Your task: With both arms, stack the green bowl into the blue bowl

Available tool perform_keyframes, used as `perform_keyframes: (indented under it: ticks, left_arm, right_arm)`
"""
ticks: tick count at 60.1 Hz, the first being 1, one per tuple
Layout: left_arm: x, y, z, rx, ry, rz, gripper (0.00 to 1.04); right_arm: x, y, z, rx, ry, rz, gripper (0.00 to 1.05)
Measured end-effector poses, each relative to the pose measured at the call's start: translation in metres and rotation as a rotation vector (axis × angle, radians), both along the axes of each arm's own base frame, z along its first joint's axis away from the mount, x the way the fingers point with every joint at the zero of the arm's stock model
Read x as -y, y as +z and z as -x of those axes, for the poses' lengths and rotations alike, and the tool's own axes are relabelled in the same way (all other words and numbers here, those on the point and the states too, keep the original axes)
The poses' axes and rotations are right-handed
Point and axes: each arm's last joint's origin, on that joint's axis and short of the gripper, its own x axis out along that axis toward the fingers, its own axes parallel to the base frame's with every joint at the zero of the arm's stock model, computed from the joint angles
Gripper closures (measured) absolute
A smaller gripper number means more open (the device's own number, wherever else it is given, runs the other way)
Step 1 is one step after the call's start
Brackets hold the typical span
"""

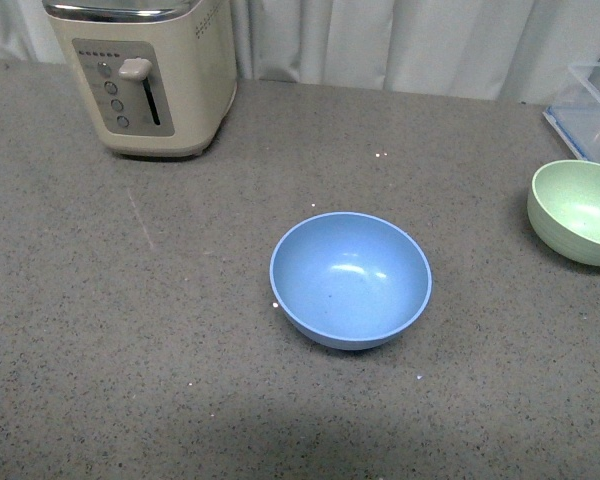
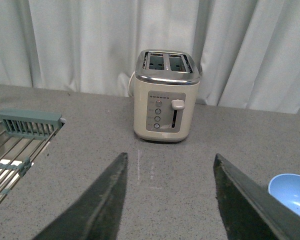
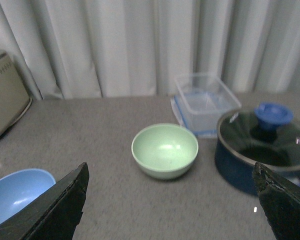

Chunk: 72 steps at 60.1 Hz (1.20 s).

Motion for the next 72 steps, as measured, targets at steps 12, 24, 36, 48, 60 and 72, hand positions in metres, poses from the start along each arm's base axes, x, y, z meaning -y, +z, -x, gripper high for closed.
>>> perform_keyframes:
  ticks: [12,24,36,48,60,72]
  left_arm:
    - [0.000,0.000,0.000,0.001,-0.001,0.000,0.10]
    - [0.000,0.000,0.000,0.002,-0.001,-0.002,0.06]
    - [0.000,0.000,0.000,0.002,-0.001,-0.002,0.06]
    - [0.000,0.000,0.000,0.002,-0.001,-0.002,0.06]
    - [0.000,0.000,0.000,0.002,-0.001,-0.002,0.06]
    - [0.000,0.000,0.000,0.002,-0.001,-0.002,0.06]
  right_arm:
    - [0.010,0.019,-0.052,-0.046,0.078,0.017,0.09]
    - [0.017,-0.003,-0.119,-0.356,0.267,0.102,0.09]
    - [0.015,-0.022,-0.164,-0.512,0.395,0.189,0.09]
    - [0.014,-0.039,-0.198,-0.597,0.460,0.228,0.09]
    - [0.016,-0.050,-0.227,-0.639,0.481,0.265,0.09]
    - [0.015,-0.056,-0.248,-0.675,0.523,0.266,0.09]
